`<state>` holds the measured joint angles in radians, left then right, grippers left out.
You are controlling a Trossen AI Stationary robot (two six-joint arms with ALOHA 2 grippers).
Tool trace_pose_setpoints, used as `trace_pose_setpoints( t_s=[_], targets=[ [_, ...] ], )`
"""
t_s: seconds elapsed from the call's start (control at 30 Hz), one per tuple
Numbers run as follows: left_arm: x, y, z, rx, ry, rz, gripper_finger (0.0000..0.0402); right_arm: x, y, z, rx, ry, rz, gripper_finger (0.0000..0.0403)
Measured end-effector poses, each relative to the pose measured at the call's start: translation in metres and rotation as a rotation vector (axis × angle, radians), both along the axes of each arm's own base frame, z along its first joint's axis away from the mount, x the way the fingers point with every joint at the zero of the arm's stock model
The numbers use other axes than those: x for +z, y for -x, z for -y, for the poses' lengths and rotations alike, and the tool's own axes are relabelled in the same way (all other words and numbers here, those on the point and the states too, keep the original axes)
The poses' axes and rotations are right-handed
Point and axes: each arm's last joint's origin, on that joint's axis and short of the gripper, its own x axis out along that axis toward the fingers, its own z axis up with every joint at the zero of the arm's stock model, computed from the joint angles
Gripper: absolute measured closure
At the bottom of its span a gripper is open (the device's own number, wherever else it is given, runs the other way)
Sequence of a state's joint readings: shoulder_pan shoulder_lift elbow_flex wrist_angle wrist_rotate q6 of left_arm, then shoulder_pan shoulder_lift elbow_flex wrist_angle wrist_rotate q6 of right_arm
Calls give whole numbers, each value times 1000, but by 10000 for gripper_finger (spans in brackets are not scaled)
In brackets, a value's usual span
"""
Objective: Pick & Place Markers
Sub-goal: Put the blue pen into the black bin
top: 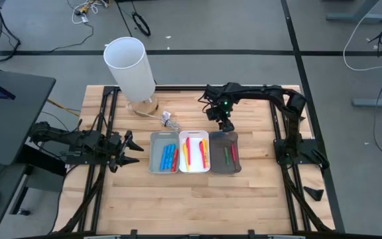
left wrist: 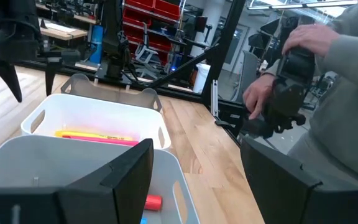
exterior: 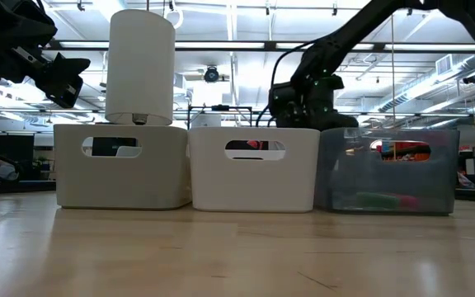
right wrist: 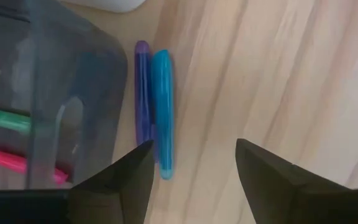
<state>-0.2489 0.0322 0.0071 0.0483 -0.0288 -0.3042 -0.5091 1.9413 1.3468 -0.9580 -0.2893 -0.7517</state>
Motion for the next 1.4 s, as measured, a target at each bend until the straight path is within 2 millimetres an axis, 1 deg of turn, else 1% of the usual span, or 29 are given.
trace_pose_setpoints(
  t_s=[0.3,0.43,0.6,0.7,0.8,0.93,1.13,1.27,1.4],
  targets=[
    [0,0,0,0,0,0,154,-15,-9,-6,58,15,-17,179],
    [0,0,0,0,0,0,154,-15,-10,-7,88,63,-27,179],
    [0,0,0,0,0,0,154,-15,-11,-9,73,66,-29,179],
    [0,0,0,0,0,0,154,-18,-10,-10,64,62,-36,179],
    [0,0,0,0,0,0,154,-27,-3,-14,70,37,-66,179],
    [0,0,0,0,0,0,154,-30,1,-18,83,43,-73,179],
    [0,0,0,0,0,0,154,-32,-2,-16,54,103,-60,179],
    [0,0,0,0,0,0,154,-33,-3,-15,98,125,-41,179],
    [0,0,0,0,0,0,154,-33,-3,-14,132,137,-36,196]
  ],
)
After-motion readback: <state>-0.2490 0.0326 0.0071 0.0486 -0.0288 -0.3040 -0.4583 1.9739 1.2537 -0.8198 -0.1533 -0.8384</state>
